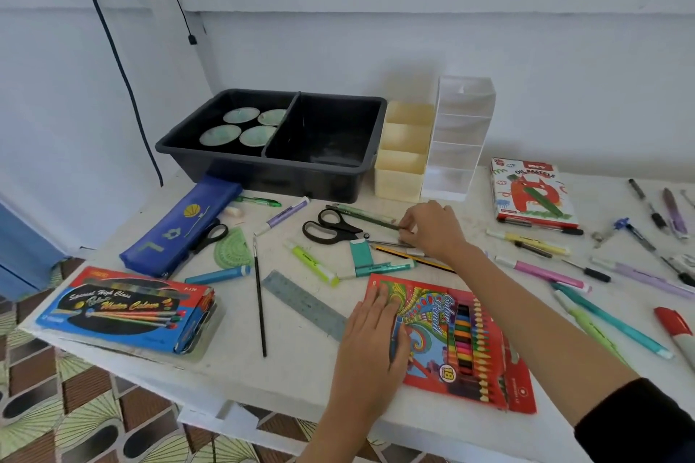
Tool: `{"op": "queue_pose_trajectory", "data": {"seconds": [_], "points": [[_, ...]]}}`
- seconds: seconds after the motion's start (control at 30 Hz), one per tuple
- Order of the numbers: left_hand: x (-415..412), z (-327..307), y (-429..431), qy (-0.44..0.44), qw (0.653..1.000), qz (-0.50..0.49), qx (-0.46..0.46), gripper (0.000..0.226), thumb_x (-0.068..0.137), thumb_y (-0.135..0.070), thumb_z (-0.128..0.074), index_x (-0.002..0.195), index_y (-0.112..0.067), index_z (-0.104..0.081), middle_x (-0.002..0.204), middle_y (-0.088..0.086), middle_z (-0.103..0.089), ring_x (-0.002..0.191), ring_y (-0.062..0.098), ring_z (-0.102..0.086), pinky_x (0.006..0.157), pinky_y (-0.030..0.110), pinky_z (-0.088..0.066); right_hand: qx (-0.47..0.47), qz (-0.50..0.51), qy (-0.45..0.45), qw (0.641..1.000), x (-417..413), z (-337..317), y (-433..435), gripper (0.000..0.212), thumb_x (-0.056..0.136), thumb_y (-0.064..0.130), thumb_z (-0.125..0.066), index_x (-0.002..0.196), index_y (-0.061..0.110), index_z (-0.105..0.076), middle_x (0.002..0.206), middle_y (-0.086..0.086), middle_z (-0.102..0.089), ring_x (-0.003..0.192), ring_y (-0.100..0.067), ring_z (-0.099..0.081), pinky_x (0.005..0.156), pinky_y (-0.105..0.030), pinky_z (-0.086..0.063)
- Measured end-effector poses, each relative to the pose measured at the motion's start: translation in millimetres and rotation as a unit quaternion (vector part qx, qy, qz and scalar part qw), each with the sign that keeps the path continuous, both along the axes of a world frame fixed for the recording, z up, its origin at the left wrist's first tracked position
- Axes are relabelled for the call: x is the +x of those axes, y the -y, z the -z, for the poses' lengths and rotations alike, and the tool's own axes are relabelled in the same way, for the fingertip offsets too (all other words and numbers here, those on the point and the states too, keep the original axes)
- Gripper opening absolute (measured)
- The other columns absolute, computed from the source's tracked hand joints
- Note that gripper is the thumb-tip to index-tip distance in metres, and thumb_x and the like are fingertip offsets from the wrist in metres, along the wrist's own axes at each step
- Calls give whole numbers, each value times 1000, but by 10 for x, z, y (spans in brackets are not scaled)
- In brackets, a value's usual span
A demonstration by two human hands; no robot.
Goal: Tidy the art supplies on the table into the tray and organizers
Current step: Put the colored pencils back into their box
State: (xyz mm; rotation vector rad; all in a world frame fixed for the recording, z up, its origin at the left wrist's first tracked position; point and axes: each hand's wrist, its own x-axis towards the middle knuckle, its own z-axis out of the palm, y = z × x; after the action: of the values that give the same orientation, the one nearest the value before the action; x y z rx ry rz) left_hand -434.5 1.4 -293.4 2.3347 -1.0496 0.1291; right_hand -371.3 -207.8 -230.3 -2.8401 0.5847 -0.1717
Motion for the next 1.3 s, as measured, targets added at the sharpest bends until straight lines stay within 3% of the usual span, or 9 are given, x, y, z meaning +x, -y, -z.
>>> {"op": "queue_pose_trajectory", "data": {"seconds": [0.07, 0.17, 0.3, 0.4, 0.53, 0.63, 0.73, 1.0, 1.3], "points": [[3, 0, -4, 3, 1000, 2, -5, 43, 91, -39, -42, 127, -21, -55, 138, -4, -51, 129, 11, -44, 107, 40, -25, 147, 29, 113, 982, -139, -33, 16, 10, 84, 19, -67, 91, 13, -70, 89, 0, -68, 83, -14, -59, 84, -33, -50], [13, -27, -10, -9, 999, 9, -29, 49, 92, -42, -35, 132, -19, -52, 143, -3, -45, 135, 7, -32, 112, 35, -15, 301, 69, 253, 917, -433, -220, -27, 10, 85, 19, -68, 92, 12, -70, 85, 1, -69, 73, -8, -60, 69, -14, -50], [-6, -51, -24, -9, 999, 21, -33, 59, 91, -48, -25, 138, -20, -45, 147, -5, -36, 136, 0, -18, 112, 23, -4, 502, 149, 446, 726, -879, -484, -36, 14, 92, 16, -58, 99, 4, -61, 90, -8, -70, 78, -14, -67, 69, -24, -55], [-26, -68, -32, 15, 1000, 15, -13, 53, 92, -42, -29, 131, -15, -53, 140, 0, -47, 134, 11, -37, 113, 30, -17, 506, 225, 515, 654, -1249, -514, 53, 16, 93, 14, -57, 103, 2, -59, 81, -6, -70, 66, -12, -67, 59, -22, -54], [-133, -76, -15, 105, 993, 41, -34, 36, 90, -26, -41, 109, -9, -66, 115, 5, -66, 109, 20, -61, 103, 30, -36, 485, 302, 516, 638, -1766, -352, 149, 18, 90, 14, -62, 106, 5, -61, 76, -6, -67, 53, -8, -63, 54, -19, -54], [-393, -115, 58, 105, 989, 79, -71, 26, 89, -25, -46, 103, -12, -64, 106, 0, -64, 104, 14, -56, 96, 23, -34, 461, 354, 522, 625, -2137, -203, 201, 21, 91, 12, -61, 108, 1, -61, 72, -6, -65, 48, -5, -60, 54, -17, -54], [-663, -87, 150, 105, 986, 120, -43, 25, 90, -31, -45, 102, -17, -60, 106, -3, -57, 104, 10, -47, 96, 20, -29, 451, 394, 506, 621, -2413, -56, 214, 22, 91, 14, -61, 110, 2, -62, 71, -5, -65, 47, -5, -60, 55, -16, -55], [-762, -83, 278, 127, 991, 27, 28, 28, 90, -40, -37, 98, -21, -55, 103, -1, -53, 92, 17, -49, 81, 29, -39, 470, 398, 500, 609, -2664, 120, 22, 18, 92, 16, -60, 107, 6, -55, 75, -8, -66, 49, -6, -63, 60, -21, -56], [-702, -50, 332, 60, 997, 31, 38, 38, 88, -50, -22, 91, -24, -50, 113, -4, -40, 106, 14, -36, 84, 26, -13, 467, 414, 526, 577, -2705, 163, -150, 17, 93, 16, -58, 106, 6, -53, 76, -7, -66, 49, -6, -64, 54, -15, -55]]}}
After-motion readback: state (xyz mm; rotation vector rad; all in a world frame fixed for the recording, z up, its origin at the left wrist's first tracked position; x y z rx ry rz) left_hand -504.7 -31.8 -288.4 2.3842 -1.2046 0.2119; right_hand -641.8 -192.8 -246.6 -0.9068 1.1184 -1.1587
